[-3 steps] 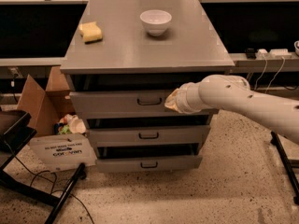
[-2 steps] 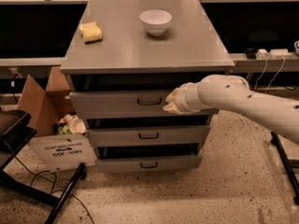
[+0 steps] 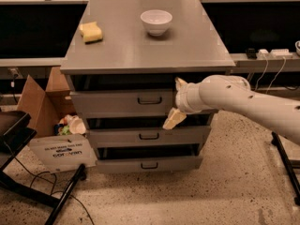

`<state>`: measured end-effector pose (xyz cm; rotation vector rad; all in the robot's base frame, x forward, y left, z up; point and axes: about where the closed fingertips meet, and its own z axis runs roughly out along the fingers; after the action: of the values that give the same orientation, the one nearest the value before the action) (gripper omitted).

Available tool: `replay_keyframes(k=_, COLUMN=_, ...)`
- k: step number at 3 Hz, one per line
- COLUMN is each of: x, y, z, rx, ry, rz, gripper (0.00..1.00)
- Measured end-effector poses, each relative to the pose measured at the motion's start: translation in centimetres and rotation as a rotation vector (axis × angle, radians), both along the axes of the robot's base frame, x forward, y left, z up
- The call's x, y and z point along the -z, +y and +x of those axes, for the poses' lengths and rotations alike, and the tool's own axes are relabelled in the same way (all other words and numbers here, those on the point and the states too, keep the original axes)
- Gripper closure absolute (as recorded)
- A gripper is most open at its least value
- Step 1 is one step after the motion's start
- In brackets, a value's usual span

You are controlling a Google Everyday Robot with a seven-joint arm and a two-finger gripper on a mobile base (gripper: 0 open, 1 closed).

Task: Close top drawer

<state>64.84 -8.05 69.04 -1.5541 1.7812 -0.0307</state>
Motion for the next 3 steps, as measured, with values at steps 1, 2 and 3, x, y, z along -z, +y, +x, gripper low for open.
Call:
replay_keyframes(k=1, x=0.0, y=0.0, z=0.0, rx=0.0, ry=0.0, rz=0.0, gripper=0.0)
replay_keyframes(k=2, x=0.0, y=0.0, z=0.0, rx=0.0, ry=0.0, rz=0.0, gripper=0.17)
replay_keyframes(k=3, x=-2.8, y=-2.2, z=-4.2, rx=-0.001, ry=-0.028, rz=-0.072, gripper=0.48)
